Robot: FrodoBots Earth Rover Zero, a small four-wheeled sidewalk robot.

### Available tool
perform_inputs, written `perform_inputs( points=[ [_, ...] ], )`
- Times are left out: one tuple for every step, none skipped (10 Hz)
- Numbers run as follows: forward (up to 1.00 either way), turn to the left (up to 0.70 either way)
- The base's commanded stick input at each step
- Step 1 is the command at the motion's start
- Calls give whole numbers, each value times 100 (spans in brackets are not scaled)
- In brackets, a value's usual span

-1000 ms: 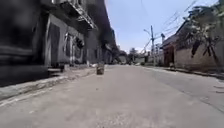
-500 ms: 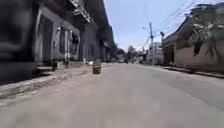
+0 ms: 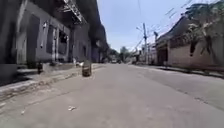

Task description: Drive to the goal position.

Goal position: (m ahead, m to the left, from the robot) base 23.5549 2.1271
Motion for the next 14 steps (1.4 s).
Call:
perform_inputs(
  points=[
    [100,0],
    [100,0],
    [100,0],
    [100,0],
    [100,0],
    [100,0],
    [100,-40],
    [100,-40],
    [100,-40],
    [100,-40],
    [100,-40],
    [100,-22],
    [100,0],
    [100,0]
  ],
)
